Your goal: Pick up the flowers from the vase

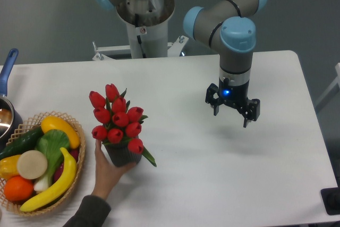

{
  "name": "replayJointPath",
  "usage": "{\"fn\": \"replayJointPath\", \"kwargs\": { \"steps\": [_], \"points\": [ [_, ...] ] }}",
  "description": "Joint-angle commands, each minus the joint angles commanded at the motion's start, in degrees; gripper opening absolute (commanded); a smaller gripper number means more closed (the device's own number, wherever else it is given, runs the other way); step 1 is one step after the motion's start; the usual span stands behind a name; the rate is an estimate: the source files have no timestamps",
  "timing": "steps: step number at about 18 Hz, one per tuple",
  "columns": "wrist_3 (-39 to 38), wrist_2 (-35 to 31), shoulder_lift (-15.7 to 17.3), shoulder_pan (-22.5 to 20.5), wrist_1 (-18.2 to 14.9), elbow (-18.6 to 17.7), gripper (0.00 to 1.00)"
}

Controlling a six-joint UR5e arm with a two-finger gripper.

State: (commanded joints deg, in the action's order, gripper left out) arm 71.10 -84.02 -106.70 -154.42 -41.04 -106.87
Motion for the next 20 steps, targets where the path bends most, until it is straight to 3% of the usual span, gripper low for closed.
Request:
{"fn": "replayJointPath", "kwargs": {
  "steps": [12,20],
  "points": [
    [-3.78,1.84,-0.18,0.53,1.31,0.0,1.0],
    [-3.78,21.34,-0.09,0.09,2.37,2.54,1.0]
  ]
}}
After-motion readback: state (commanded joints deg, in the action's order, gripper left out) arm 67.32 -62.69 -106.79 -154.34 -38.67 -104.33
